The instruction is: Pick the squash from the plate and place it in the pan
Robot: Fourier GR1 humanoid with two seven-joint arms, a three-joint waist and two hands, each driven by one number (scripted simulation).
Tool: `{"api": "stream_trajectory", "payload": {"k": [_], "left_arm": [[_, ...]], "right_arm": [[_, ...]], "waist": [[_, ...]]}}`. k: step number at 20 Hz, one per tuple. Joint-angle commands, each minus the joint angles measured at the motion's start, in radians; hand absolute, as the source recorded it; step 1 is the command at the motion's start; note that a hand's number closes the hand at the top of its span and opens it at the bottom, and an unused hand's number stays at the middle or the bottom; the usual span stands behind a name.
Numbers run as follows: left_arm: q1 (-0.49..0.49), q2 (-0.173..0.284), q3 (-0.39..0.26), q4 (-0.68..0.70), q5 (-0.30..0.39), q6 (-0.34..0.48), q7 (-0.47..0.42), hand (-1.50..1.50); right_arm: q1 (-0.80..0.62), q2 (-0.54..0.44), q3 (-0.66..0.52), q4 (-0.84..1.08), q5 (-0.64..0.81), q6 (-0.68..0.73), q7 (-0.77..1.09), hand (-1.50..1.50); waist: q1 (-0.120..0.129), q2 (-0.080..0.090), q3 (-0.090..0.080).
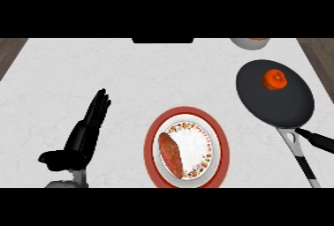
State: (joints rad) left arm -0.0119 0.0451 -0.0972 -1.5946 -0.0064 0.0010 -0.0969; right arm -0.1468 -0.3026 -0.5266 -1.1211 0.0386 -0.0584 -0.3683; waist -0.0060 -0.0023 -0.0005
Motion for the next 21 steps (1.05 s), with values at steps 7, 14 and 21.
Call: {"api": "stream_trajectory", "payload": {"k": [7,14,21], "left_arm": [[-0.015,-0.003,-0.001,-0.051,-0.002,-0.011,0.064,0.00],[-0.058,-0.011,0.034,0.091,-0.007,-0.018,-0.034,0.00],[-0.002,-0.025,-0.017,-0.012,-0.034,-0.005,0.022,0.00]], "right_arm": [[0.119,0.012,0.047,-0.117,-0.006,-0.014,0.033,-1.50],[0.155,0.042,0.091,-0.252,0.048,-0.092,0.145,-1.50],[0.213,0.046,0.106,-0.300,0.127,-0.140,0.103,-1.50]], "waist": [[0.006,0.002,0.000],[0.004,0.002,0.000],[0.006,0.002,0.000]]}}
